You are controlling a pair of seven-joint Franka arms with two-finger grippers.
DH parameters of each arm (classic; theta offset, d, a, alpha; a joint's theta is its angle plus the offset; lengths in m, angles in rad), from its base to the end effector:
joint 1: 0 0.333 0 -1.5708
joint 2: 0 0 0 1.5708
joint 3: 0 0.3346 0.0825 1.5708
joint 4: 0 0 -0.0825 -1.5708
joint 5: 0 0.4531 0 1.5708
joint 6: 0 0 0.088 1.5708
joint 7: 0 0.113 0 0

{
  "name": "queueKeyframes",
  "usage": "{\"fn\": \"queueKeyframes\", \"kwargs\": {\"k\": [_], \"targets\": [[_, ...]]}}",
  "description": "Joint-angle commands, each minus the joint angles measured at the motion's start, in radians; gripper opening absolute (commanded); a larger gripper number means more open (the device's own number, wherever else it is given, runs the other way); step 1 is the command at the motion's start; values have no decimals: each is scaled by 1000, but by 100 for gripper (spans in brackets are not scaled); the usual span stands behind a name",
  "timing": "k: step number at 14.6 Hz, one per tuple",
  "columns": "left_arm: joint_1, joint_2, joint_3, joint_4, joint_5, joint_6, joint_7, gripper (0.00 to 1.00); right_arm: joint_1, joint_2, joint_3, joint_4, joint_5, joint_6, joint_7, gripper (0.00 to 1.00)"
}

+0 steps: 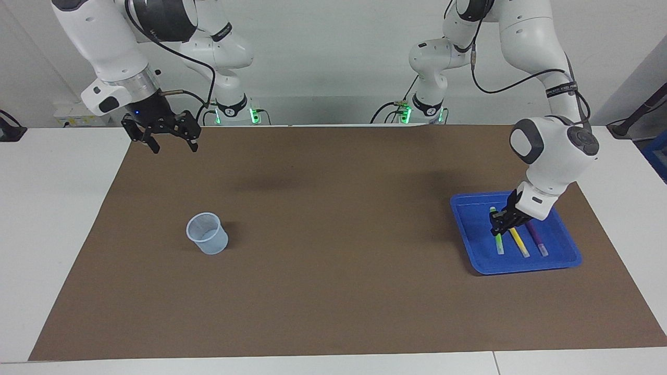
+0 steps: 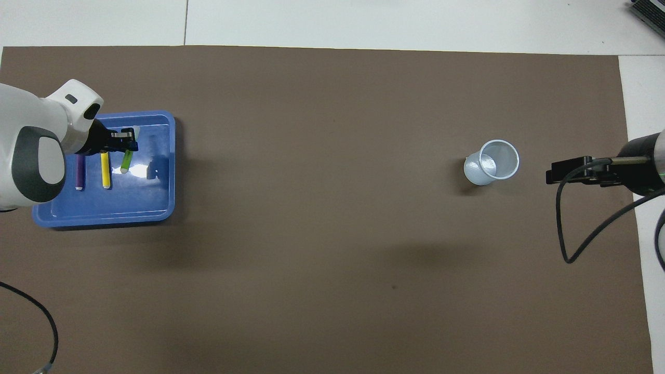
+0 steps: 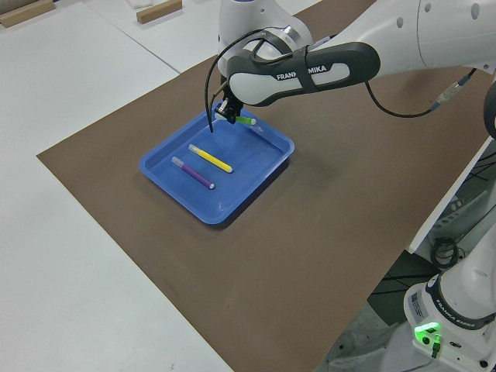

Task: Right arm passes pens to left for tray arrangement
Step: 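Lower the green pen into the blue tray with the left gripper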

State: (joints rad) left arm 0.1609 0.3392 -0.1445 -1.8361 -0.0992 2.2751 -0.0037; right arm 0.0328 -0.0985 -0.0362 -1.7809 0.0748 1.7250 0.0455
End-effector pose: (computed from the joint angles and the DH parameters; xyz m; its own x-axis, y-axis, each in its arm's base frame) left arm 0.7076 0.0143 0.3303 0.9906 0.0968 0.0966 0.0839 -0.9880 0.1296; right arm 0.6015 0.0045 0.5967 0.9974 -0.0602 0.0385 -0.0570 -0.9952 -0.0797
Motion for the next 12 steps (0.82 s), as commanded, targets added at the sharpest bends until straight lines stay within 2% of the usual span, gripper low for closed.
{"fn": "queueKeyframes", "kwargs": {"k": [1,10,11,12], "targets": [[6,26,-10,8,21,37,8,0,-13,-26,4,-23,-21,-21,-16,100],[8,38,-10,-25,21,70,8,0,-10,-26,4,-34,-21,10,-13,100],[8,38,-10,-26,21,69,8,9,-8,-26,4,-34,-21,10,-12,100],[8,37,-10,-26,21,67,8,25,-4,-26,4,-37,-21,10,-10,100]]}}
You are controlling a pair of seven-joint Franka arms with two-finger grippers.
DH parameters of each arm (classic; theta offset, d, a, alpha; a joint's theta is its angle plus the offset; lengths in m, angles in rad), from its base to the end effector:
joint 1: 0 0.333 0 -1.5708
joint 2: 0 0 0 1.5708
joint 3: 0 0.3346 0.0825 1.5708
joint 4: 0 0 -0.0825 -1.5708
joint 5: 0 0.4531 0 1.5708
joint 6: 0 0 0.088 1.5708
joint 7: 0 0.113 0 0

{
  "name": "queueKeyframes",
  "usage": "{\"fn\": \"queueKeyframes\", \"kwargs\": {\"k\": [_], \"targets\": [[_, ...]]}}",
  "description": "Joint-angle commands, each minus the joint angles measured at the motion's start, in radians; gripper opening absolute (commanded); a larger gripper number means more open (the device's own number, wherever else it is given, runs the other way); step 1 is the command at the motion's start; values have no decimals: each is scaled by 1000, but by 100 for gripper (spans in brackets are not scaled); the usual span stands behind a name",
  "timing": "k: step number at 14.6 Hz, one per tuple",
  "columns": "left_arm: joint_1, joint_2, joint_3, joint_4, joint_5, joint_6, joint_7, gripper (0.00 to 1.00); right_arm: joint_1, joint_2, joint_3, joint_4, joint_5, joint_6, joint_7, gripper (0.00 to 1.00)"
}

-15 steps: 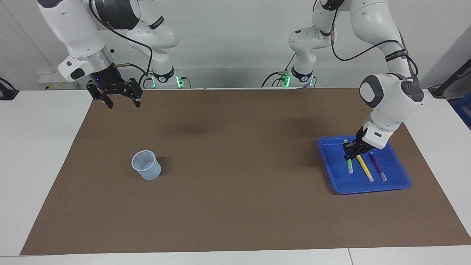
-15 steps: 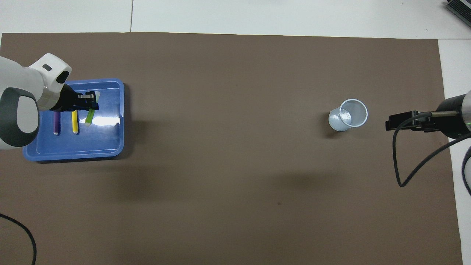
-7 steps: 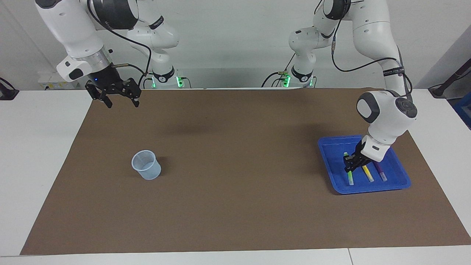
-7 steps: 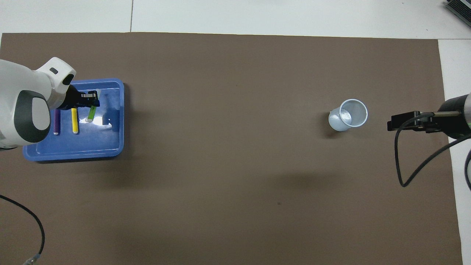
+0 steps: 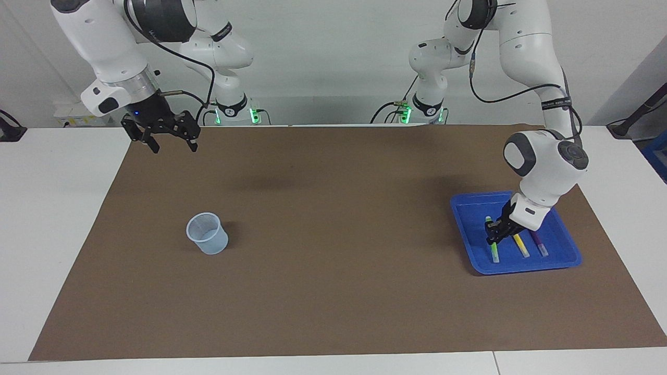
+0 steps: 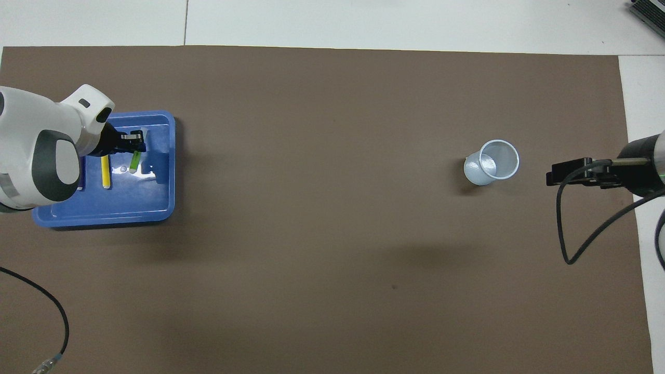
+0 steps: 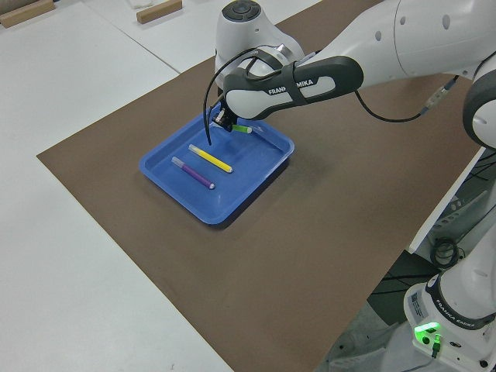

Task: Right arm passes pens to left for tray arrangement
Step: 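Lower the green pen into the blue tray with the left gripper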

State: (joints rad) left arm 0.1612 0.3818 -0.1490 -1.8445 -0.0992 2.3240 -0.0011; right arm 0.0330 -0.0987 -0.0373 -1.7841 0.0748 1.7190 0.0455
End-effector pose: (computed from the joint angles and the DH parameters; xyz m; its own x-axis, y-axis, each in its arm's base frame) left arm 0.7094 0.0122 0.3011 0.9908 0.0968 0.0946 0.0837 -0.9875 0.1338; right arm 0.6005 0.0039 0.5945 0.9977 -0.0606 0.0295 -0.0581 -0.9952 -0.0793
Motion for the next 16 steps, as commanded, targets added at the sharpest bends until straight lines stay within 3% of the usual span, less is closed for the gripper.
{"fn": "queueKeyframes", "kwargs": {"k": [1,5,10,12,13,14,16], "targets": [[8,-6,-6,-16,21,12,6,37,-1,-26,5,-34,-21,16,-10,100],[8,-8,-6,-15,21,-6,4,38,-1,-26,5,-34,-21,16,-10,100],[6,-9,-7,63,6,-130,-8,38,1,-26,5,-34,-21,17,-9,100],[3,-29,-6,76,6,-166,-31,44,2,-27,5,-34,-21,17,-9,100],[-2,-44,-6,76,7,-173,-40,49,2,-26,5,-34,-21,17,-9,100],[-3,-63,-4,76,7,-189,-40,61,2,-27,5,-38,-23,17,-9,100],[6,-98,-4,74,16,-227,-42,100,2,-35,5,-44,-27,8,-10,100]]}}
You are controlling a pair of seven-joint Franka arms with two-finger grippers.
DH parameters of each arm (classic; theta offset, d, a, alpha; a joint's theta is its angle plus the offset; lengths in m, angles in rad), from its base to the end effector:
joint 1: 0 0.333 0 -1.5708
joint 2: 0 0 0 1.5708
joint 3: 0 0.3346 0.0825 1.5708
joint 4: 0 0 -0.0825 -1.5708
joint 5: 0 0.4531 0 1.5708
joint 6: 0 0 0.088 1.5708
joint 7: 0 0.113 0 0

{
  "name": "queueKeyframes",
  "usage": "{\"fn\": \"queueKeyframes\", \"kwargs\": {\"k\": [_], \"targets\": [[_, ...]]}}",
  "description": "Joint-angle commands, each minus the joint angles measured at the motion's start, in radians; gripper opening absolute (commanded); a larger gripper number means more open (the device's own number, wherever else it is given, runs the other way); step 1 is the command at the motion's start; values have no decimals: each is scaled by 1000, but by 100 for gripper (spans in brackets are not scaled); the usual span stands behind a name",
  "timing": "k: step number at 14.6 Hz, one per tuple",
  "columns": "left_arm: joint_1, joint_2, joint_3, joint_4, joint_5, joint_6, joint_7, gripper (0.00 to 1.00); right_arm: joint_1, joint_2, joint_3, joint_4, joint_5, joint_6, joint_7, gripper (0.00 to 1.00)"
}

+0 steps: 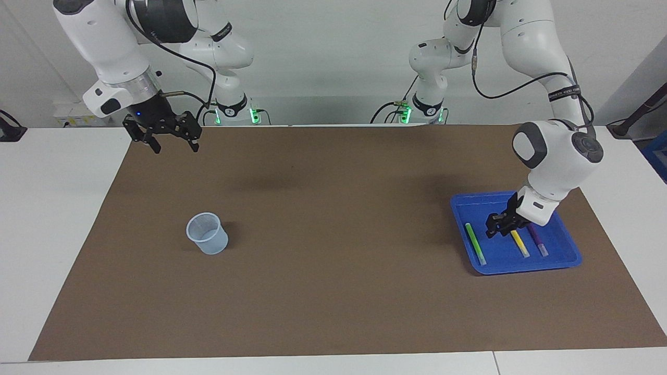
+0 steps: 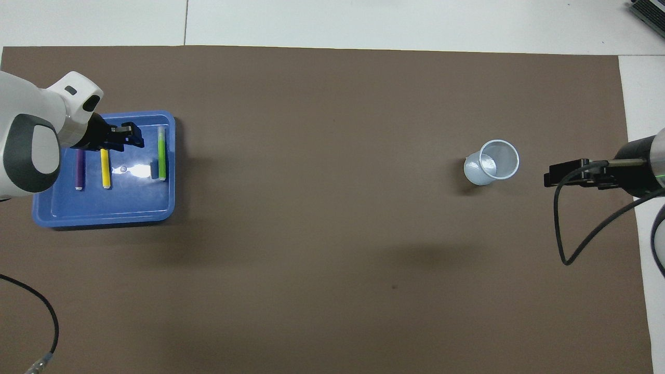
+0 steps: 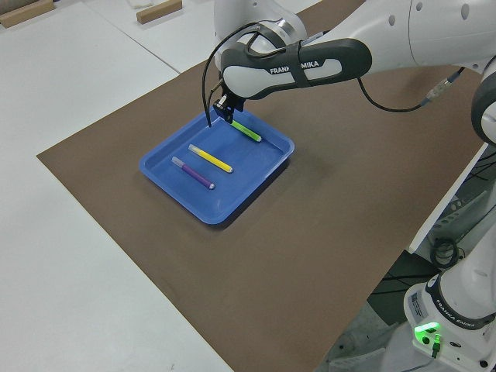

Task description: Right arm passes pens to left for tray arrangement

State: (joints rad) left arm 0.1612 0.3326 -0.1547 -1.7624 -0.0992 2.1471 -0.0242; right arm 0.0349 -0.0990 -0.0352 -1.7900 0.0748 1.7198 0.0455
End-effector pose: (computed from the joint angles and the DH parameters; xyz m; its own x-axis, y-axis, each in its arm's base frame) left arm 0.7145 0.0074 0.3617 0.9943 0.0953 0.0474 0.0880 -0.9866 0.1371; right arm 0.6000 0.0064 0.5915 0.9981 -0.0567 0.0247 -0.0545 -0.9954 -0.0789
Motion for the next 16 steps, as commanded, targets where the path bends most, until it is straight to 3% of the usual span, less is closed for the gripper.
{"fn": "queueKeyframes", "kwargs": {"k": [1,11,16], "targets": [[9,-73,3,-8,16,-80,-19,100,0,-36,3,-38,-45,0,-12,100],[0,-377,35,4,21,-467,-33,100,2,-53,12,-65,-75,-26,-13,100],[-26,-454,47,4,21,-562,-34,100,2,-53,12,-66,-75,-17,-15,100]]}}
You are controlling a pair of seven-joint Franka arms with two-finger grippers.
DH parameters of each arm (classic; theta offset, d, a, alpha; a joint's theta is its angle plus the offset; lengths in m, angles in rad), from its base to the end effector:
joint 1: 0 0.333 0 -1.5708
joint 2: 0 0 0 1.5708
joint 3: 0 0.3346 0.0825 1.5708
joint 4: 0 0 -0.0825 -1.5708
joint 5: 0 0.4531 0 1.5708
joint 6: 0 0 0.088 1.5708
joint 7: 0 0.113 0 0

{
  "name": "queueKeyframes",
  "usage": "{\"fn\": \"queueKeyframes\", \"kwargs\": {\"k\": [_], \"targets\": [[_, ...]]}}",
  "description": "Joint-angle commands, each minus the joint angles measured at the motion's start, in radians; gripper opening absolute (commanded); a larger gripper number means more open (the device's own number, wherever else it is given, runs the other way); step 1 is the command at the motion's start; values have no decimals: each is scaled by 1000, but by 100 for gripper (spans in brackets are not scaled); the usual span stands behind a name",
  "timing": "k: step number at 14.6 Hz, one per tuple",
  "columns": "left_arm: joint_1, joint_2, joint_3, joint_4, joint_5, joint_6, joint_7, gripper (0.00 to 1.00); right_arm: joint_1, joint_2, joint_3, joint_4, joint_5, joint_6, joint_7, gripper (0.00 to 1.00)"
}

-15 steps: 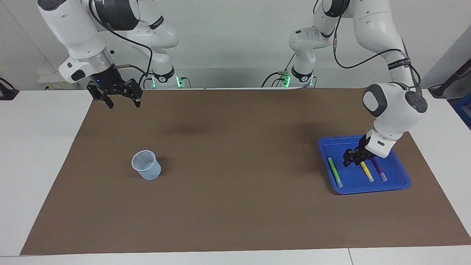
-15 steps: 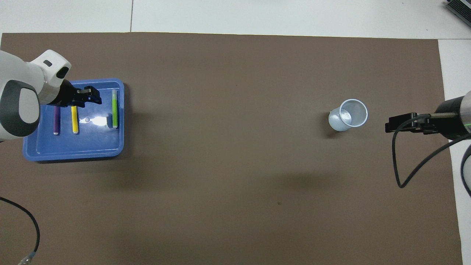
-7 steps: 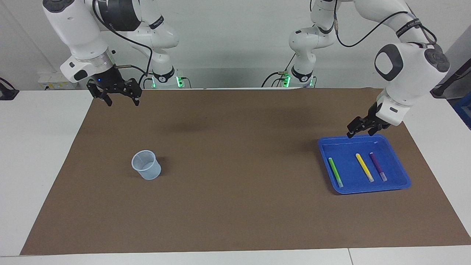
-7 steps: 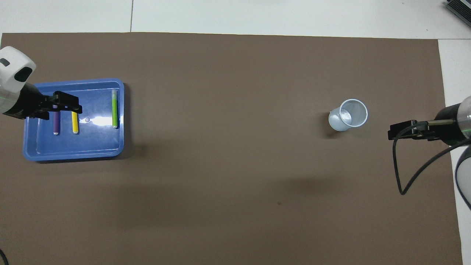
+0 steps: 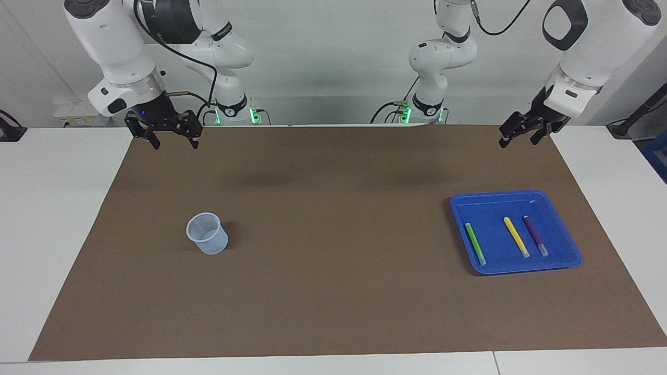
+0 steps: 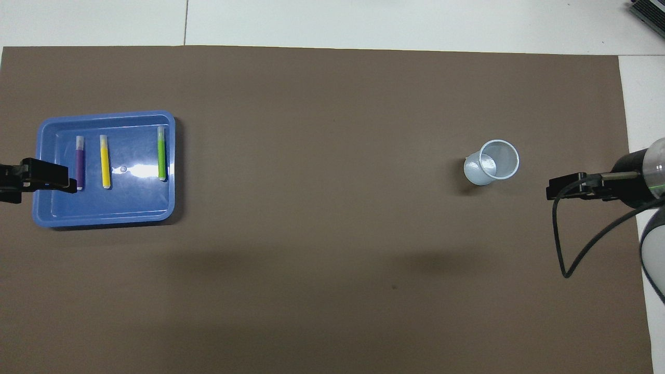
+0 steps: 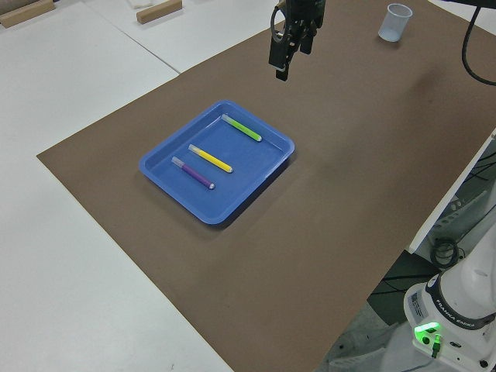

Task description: Right arm passes pens to left for tray arrangement

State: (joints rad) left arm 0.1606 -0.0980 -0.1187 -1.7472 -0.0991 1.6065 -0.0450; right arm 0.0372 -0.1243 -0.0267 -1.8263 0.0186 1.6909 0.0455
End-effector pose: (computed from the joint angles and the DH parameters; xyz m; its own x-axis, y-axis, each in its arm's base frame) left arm 0.5909 0.0111 0.6042 0.9947 0.0912 -0.0474 0.0949 -0.9918 0.0850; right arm 0.5871 0.0073 0.5838 0.9992 -0.0370 -0.0121 -0.0372 -0.9991 -0.0212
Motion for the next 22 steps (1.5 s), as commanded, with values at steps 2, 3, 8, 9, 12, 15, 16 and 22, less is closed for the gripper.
{"fn": "queueKeyframes", "kwargs": {"k": [2,3,8,9,12,15,16,22], "targets": [[-54,-35,16,-28,21,-22,-12,100,0,-28,4,-30,-19,10,-13,100],[-79,-35,17,-28,21,-16,-16,100,0,-28,4,-30,-19,10,-15,100],[-155,-19,68,-43,21,101,-88,100,0,-26,4,-28,-19,13,-15,100],[-195,-19,106,-46,21,99,-94,100,0,-26,4,-30,-19,13,-15,100],[-205,-26,114,-37,22,35,-99,100,1,-29,13,-30,-19,6,-9,100],[-207,-28,111,-61,21,91,-96,100,0,-28,18,-30,-19,9,-9,100],[-204,-19,110,-54,21,96,-96,100,0,-28,18,-28,-19,10,-10,100],[-196,3,108,-37,22,67,-99,100,0,-26,19,-24,-19,4,-10,100]]}}
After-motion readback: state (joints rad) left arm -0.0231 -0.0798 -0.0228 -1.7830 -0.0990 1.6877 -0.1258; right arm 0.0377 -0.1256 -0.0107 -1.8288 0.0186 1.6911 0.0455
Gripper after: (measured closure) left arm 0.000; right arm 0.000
